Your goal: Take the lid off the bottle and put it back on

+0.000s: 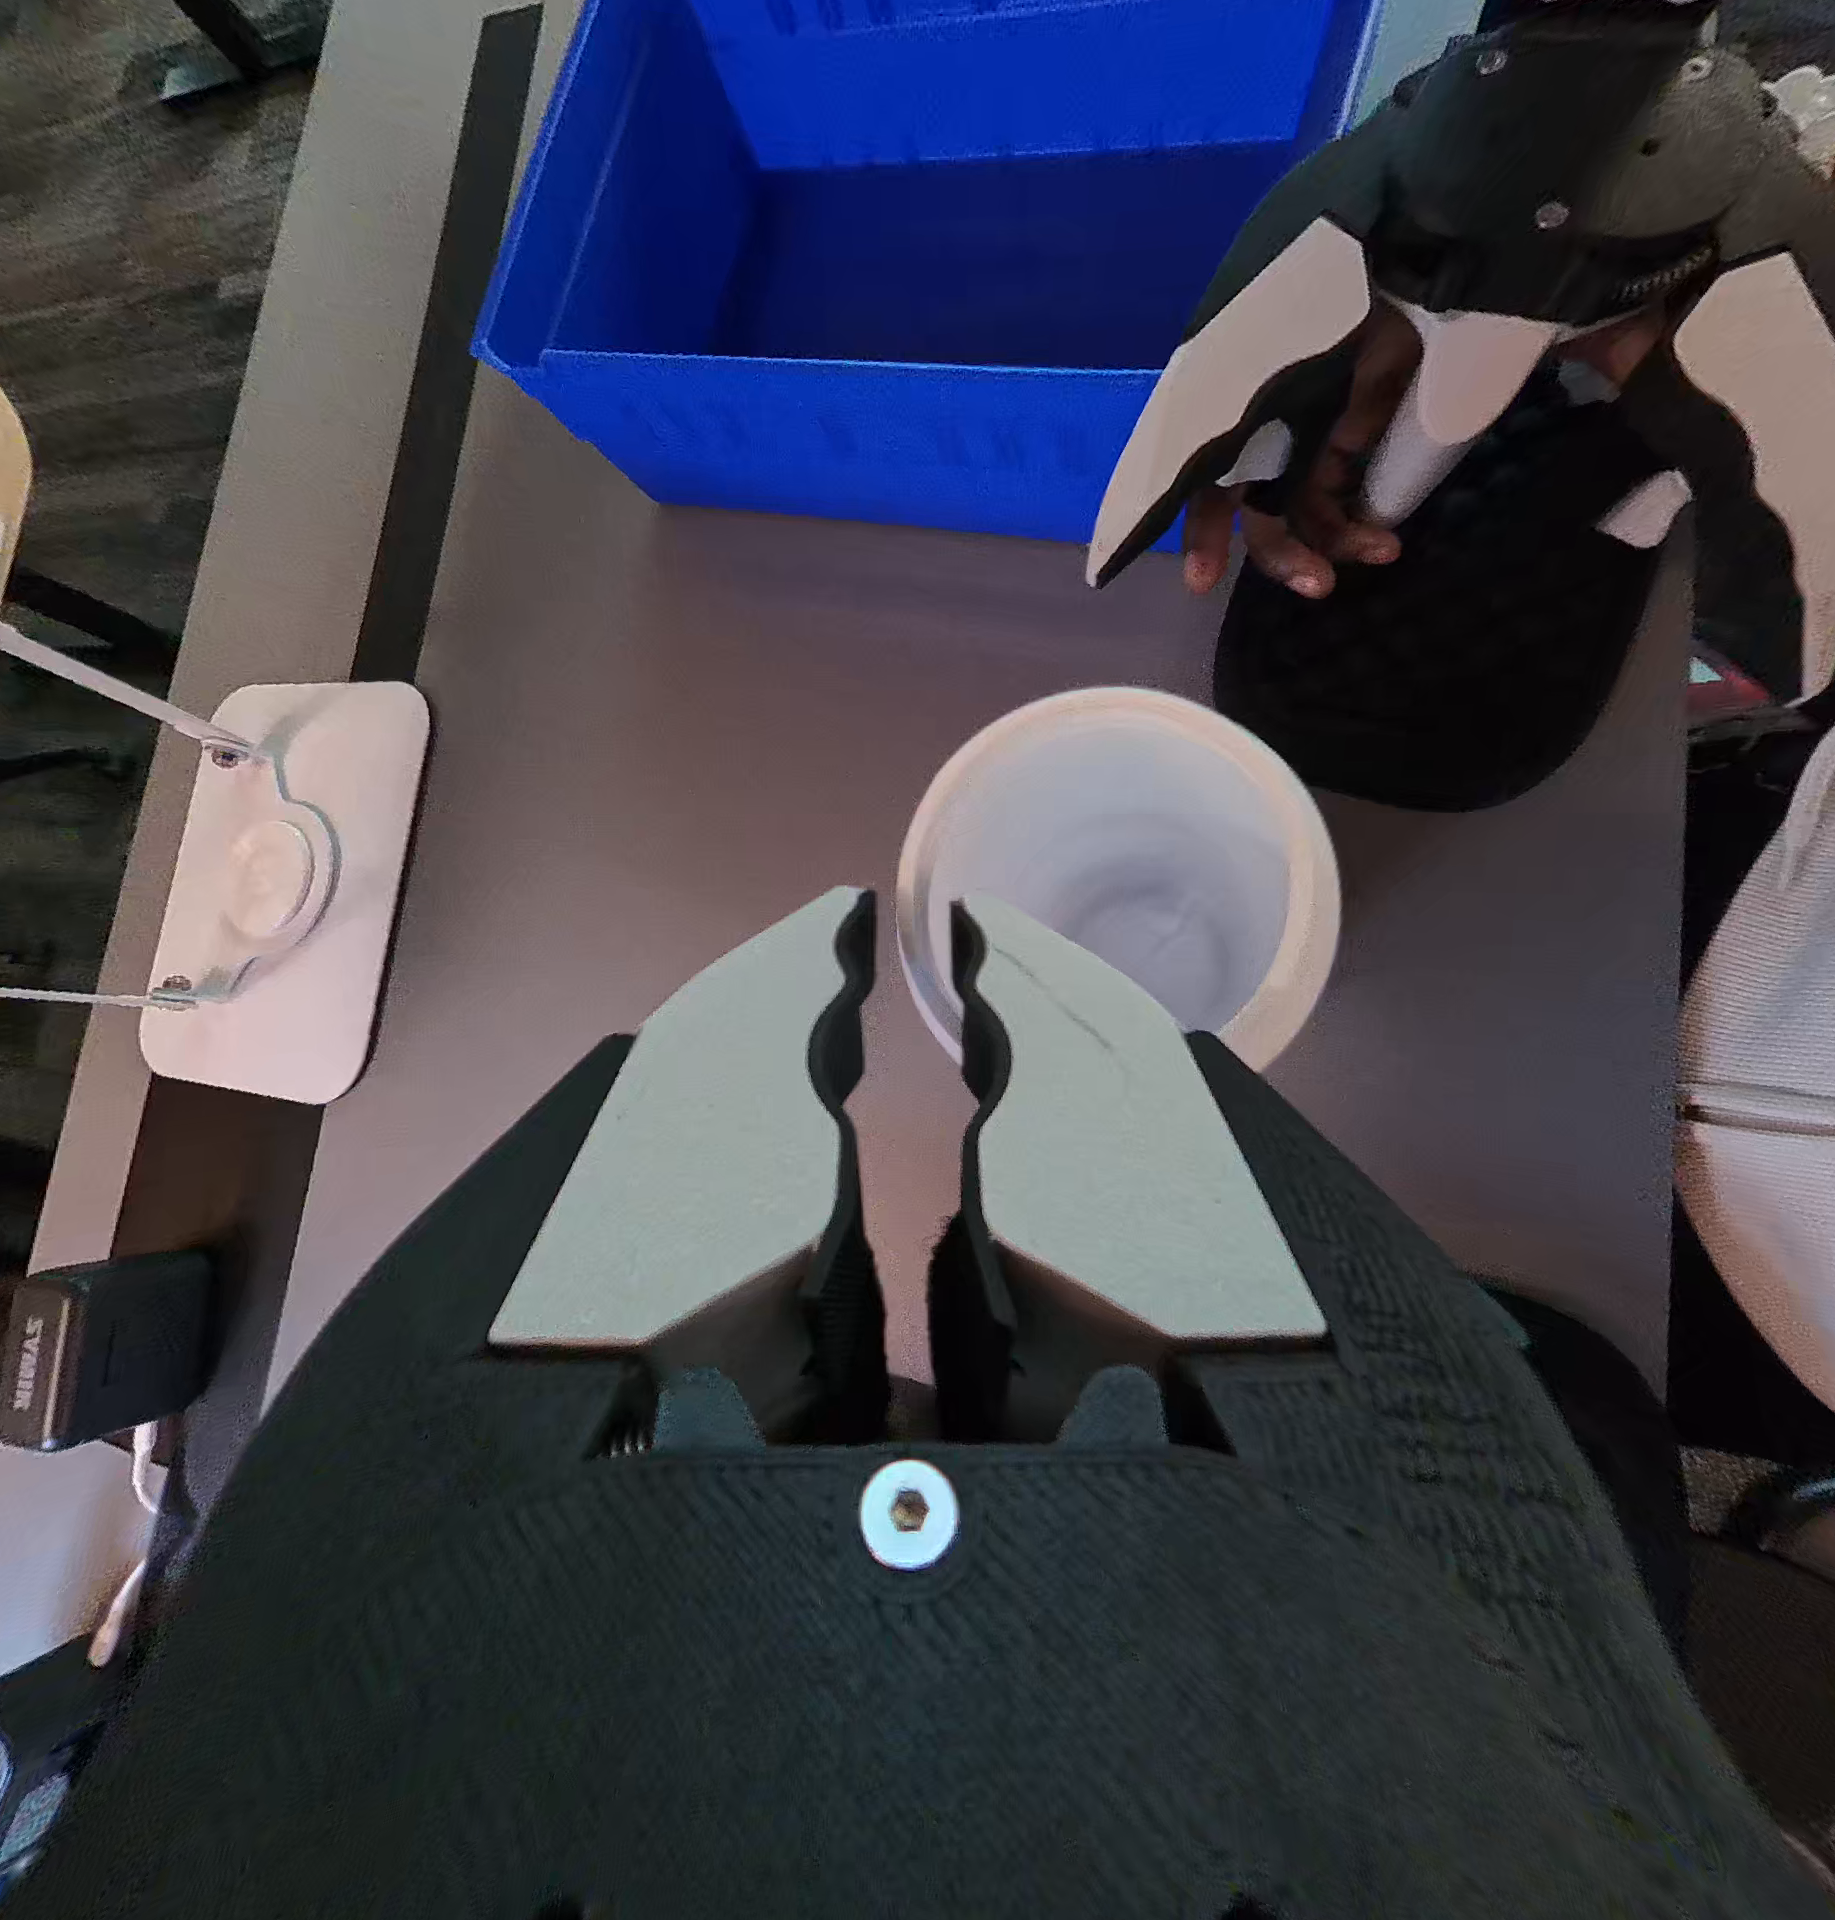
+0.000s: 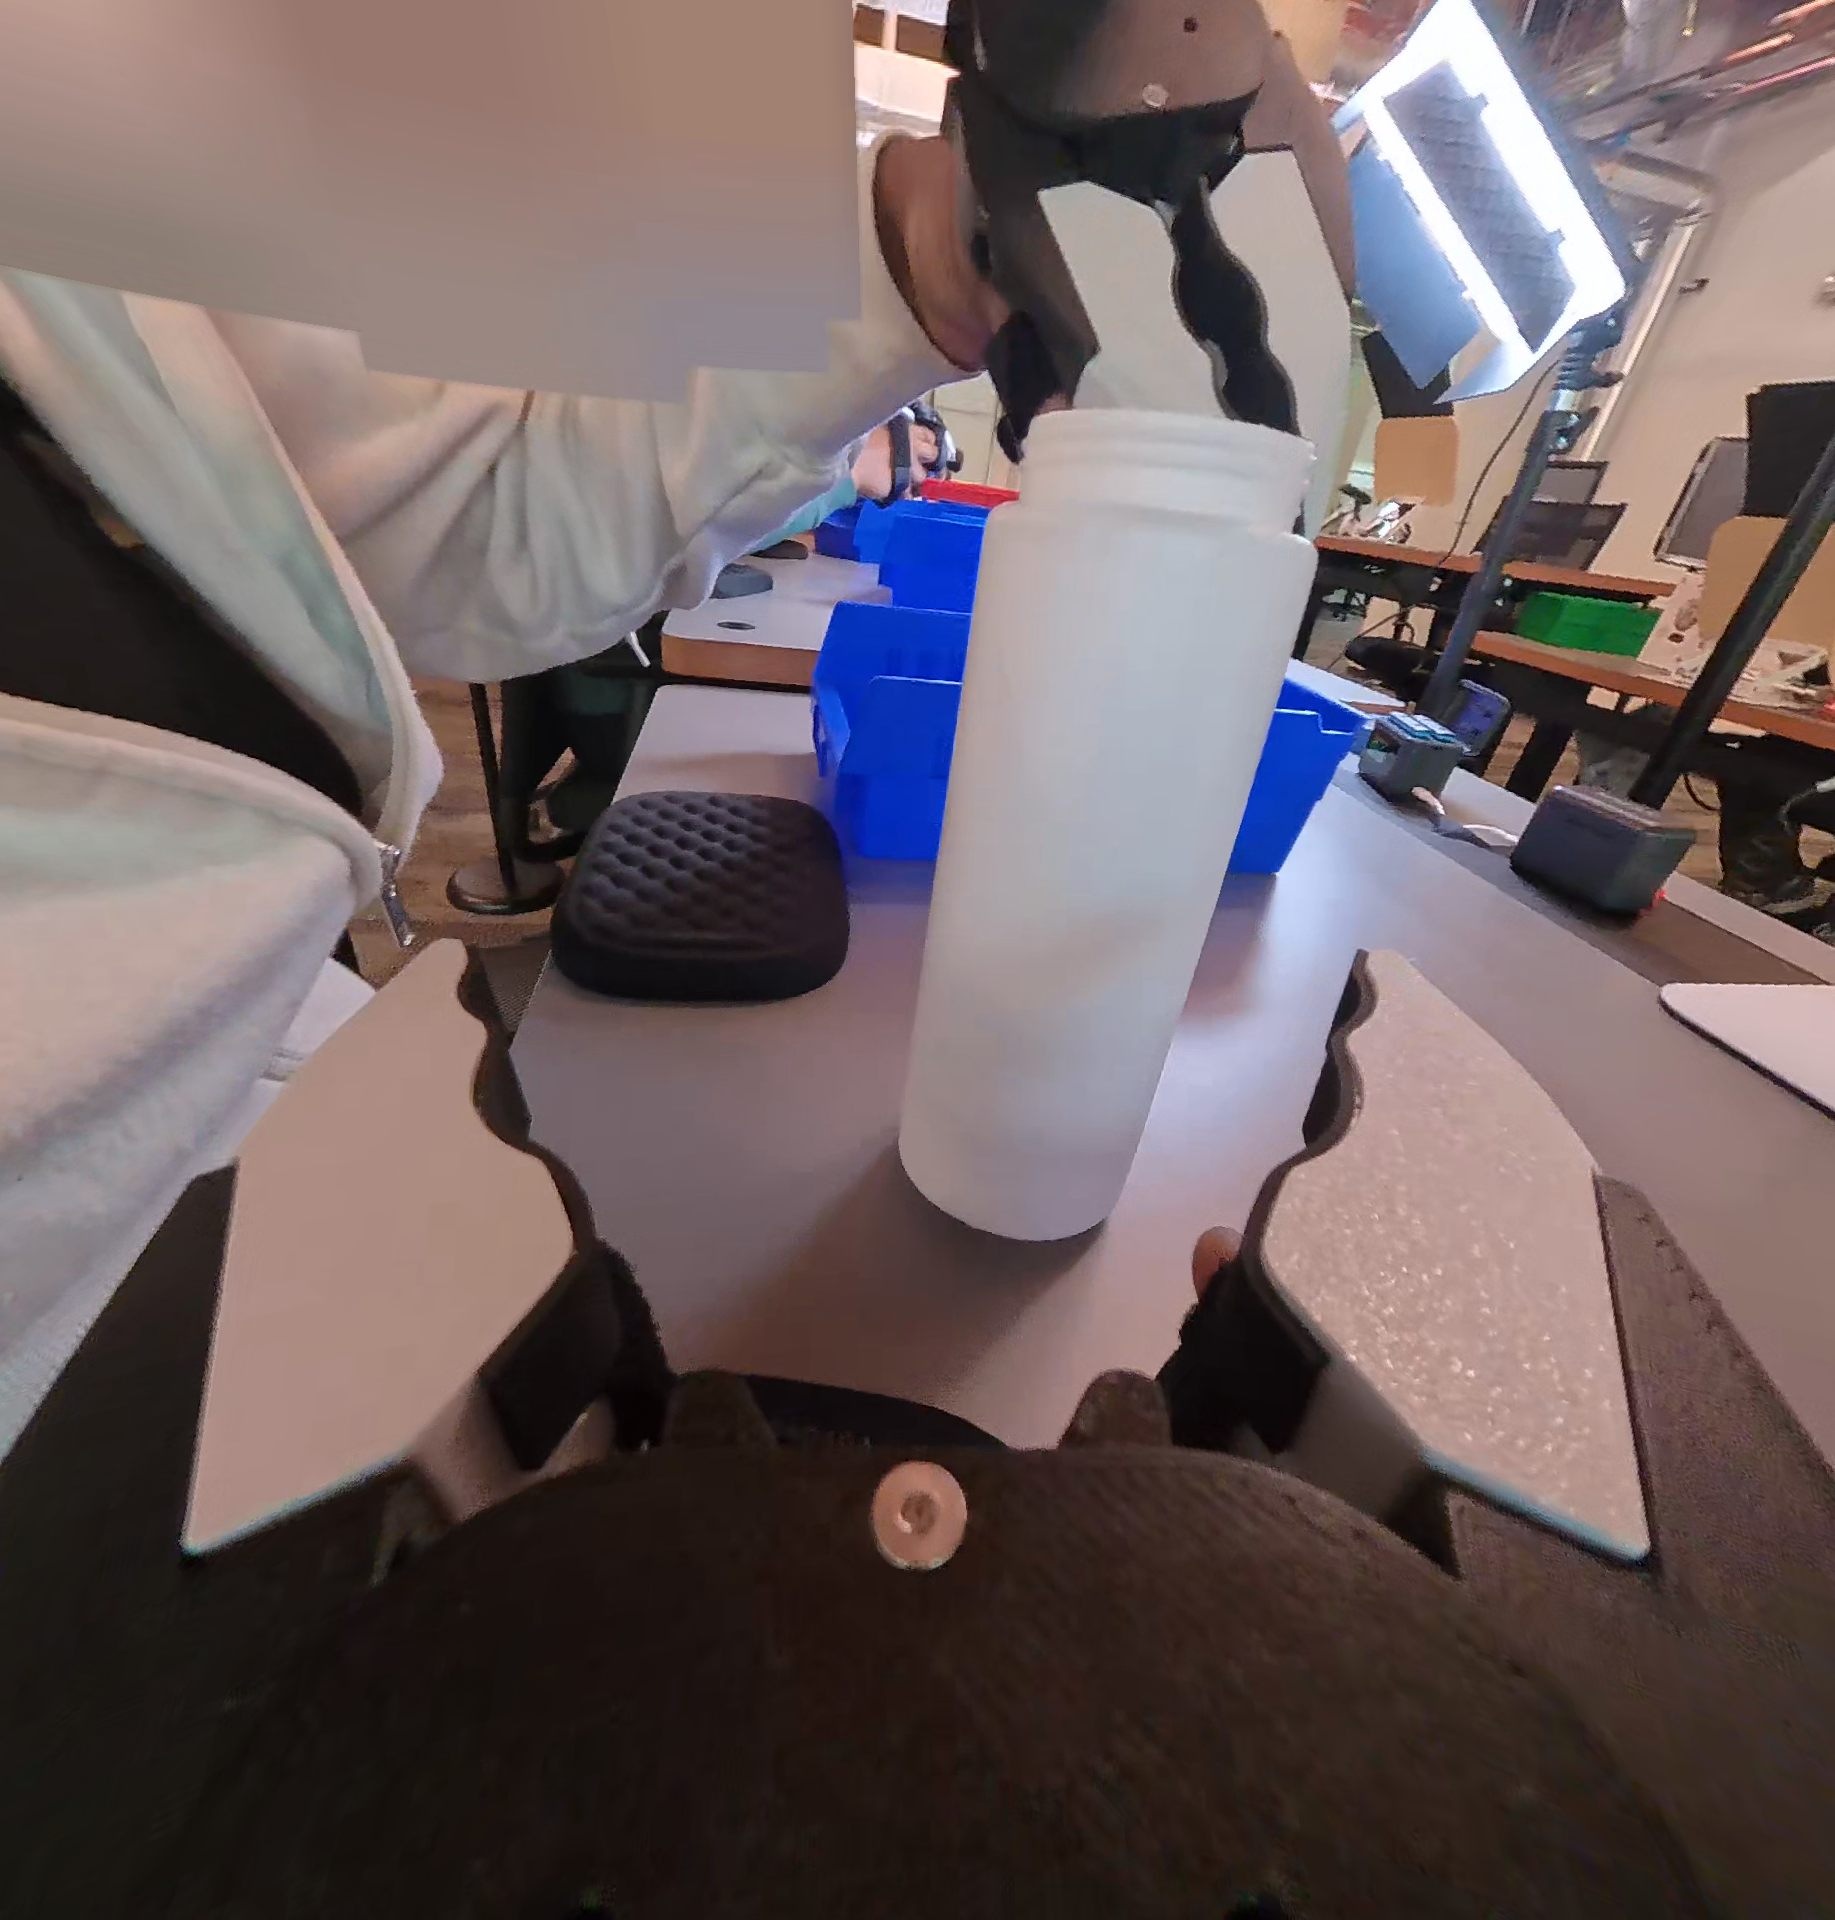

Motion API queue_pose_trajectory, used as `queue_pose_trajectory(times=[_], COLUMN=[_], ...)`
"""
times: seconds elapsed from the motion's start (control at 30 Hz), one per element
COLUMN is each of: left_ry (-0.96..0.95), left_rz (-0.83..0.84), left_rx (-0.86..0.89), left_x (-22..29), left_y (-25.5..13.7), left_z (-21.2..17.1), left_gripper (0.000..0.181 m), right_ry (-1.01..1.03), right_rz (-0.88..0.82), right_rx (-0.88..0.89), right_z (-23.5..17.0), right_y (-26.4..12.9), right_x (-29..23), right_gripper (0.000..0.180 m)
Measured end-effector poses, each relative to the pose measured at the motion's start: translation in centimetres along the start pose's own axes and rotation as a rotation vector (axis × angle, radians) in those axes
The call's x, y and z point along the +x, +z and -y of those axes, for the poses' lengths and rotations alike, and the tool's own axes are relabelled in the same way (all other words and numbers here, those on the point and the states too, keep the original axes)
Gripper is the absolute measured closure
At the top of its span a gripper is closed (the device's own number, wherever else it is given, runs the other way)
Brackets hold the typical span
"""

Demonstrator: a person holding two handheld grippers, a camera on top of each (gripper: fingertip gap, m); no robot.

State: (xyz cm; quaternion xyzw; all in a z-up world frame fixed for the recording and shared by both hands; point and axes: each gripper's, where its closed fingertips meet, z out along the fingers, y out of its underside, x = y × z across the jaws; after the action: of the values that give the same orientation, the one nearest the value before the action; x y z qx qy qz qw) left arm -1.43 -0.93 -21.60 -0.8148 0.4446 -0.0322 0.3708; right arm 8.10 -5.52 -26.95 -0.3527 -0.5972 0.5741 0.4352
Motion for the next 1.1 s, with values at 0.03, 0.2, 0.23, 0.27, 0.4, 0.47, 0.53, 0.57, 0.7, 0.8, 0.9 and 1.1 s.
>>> queue_pose_trajectory(times=[0.03, 0.2, 0.23, 0.27, 0.4, 0.47, 0.53, 0.57, 0.7, 0.8, 0.9, 1.1], left_ry=[0.002, 0.009, 0.004, -0.001, -0.026, -0.035, -0.046, -0.052, -0.107, -0.201, -0.334, -0.511], left_rz=[0.003, 0.015, 0.023, 0.028, 0.036, 0.046, 0.073, 0.093, 0.274, 0.51, 0.669, 0.54], left_rx=[-0.008, -0.032, -0.029, -0.02, 0.054, 0.094, 0.139, 0.163, 0.223, 0.173, -0.01, -0.252], left_x=[0.0, -0.4, -0.6, -0.7, -1.2, -1.5, -2.0, -2.4, -5.2, -9.1, -12.4, -11.9], left_y=[0.2, 0.7, 0.6, 0.4, -0.9, -2.0, -3.4, -4.2, -8.3, -11.4, -12.3, -6.2], left_z=[0.1, -0.1, -0.1, 0.0, 0.8, 1.1, 1.4, 1.4, -0.7, -6.2, -15.4, -28.5], left_gripper=[0.162, 0.148, 0.145, 0.143, 0.135, 0.134, 0.133, 0.133, 0.133, 0.134, 0.133, 0.112], right_ry=[0.009, 0.013, 0.015, 0.019, 0.07, 0.109, 0.15, 0.162, 0.165, 0.181, 0.174, 0.167], right_rz=[-0.007, -0.024, -0.028, -0.032, -0.07, -0.081, -0.112, -0.133, -0.174, -0.174, -0.175, -0.188], right_rx=[-0.003, -0.023, -0.033, -0.041, -0.055, -0.028, -0.009, -0.012, -0.025, -0.009, -0.011, -0.006], right_z=[-0.1, -0.4, -0.5, -0.6, -0.8, -0.4, 0.0, 0.0, -0.2, 0.0, 0.0, -0.1], right_y=[0.0, 0.2, 0.2, 0.3, 0.5, 0.5, 0.4, 0.3, 0.3, 0.2, 0.2, 0.4], right_x=[0.2, 0.5, 0.5, 0.6, 1.2, 1.5, 1.9, 2.3, 2.9, 3.0, 3.0, 3.3], right_gripper=[0.034, 0.034, 0.034, 0.034, 0.034, 0.034, 0.034, 0.034, 0.034, 0.034, 0.034, 0.034])
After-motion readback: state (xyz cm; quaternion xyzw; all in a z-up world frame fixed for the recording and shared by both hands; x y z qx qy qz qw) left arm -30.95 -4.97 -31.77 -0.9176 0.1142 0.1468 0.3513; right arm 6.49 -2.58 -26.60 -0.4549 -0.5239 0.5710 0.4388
